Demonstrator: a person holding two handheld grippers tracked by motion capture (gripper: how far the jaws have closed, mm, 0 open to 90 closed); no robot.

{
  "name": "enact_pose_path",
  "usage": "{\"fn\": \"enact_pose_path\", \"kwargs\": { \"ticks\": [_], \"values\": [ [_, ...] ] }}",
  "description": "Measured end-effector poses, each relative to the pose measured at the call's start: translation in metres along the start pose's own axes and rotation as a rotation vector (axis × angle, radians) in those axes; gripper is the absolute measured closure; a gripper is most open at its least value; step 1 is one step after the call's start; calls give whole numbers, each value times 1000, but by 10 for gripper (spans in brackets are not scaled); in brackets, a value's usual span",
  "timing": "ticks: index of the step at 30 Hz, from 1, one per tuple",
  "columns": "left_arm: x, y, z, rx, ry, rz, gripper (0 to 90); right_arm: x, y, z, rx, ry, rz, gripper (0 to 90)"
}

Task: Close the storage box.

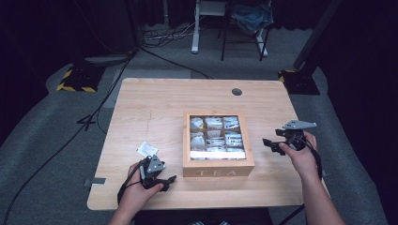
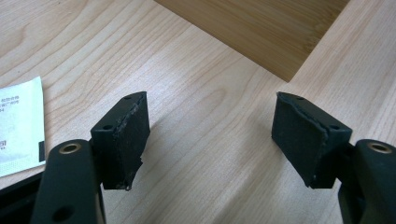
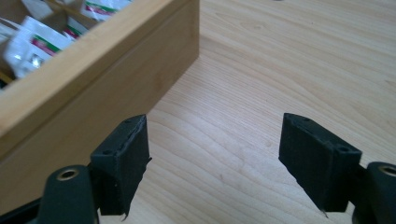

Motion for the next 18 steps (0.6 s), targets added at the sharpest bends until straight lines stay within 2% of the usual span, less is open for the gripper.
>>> {"fn": "enact_pose_path", "kwargs": {
  "ticks": [8,18],
  "values": [
    [0,-1,0,-3,-1,6,285,21,14,-16,35,-29,1,243],
    [0,-1,0,-3,0,6,283,42,20,-33,63,-91,-5,217]
  ]
}}
Point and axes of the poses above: each handheld gripper's, and its own axes: z roughly backward along the jaws, x roughly out of its underside, y roughly to its right, the point moved 7 cm from there along -z, roughly forward along the jaws, and after that the axes turned 7 degrees about y, right-handed, at the moved point
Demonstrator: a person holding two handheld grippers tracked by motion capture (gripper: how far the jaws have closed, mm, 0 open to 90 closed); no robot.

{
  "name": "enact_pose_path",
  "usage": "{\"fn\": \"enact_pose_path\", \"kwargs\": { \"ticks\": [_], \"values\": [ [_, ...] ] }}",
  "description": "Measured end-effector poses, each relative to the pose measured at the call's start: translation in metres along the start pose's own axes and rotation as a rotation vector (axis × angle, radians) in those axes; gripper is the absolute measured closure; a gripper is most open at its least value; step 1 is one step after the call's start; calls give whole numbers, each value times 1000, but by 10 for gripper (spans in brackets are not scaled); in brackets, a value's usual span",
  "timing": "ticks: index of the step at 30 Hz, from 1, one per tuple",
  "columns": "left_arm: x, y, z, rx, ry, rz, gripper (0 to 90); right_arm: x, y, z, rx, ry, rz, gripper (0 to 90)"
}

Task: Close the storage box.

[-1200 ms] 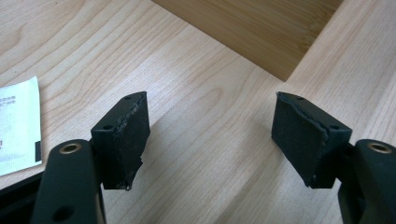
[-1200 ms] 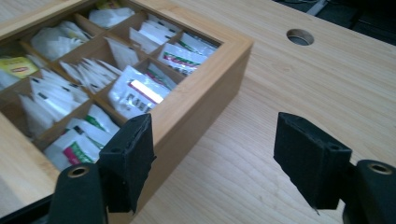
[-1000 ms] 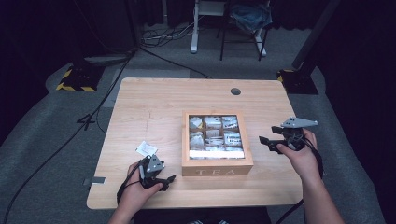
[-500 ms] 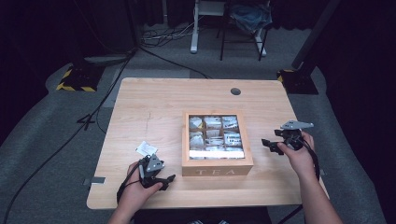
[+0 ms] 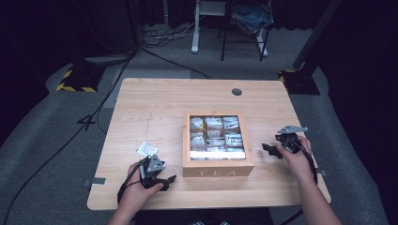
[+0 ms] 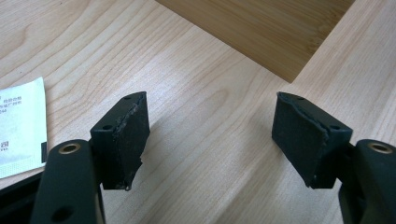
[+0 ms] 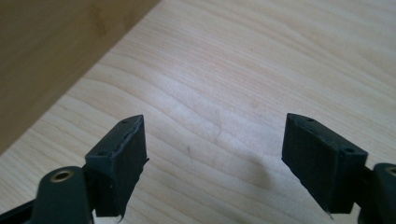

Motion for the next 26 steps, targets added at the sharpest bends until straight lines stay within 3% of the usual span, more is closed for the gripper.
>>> {"fn": "enact_pose_path", "kwargs": {
  "ticks": [12,17,26],
  "values": [
    [0,-1,-1,1,-2,-3,279,9,4,-8,17,0,-13,177],
    [-1,-1,-1,1,-2,-3,278,11,5,-13,36,51,-64,138],
    [-1,-2,-2,-3,-1,-7,273,12,2,-11,82,48,-96,127]
  ]
}}
Point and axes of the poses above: each handheld gripper's, and its own axes: z roughly backward along the jaws, x roughly out of its underside, y roughly to its right, the point moved 7 cm from there along -z, roughly forward along the jaws, and after that the axes turned 7 degrees about y, right-handed, at the moved point
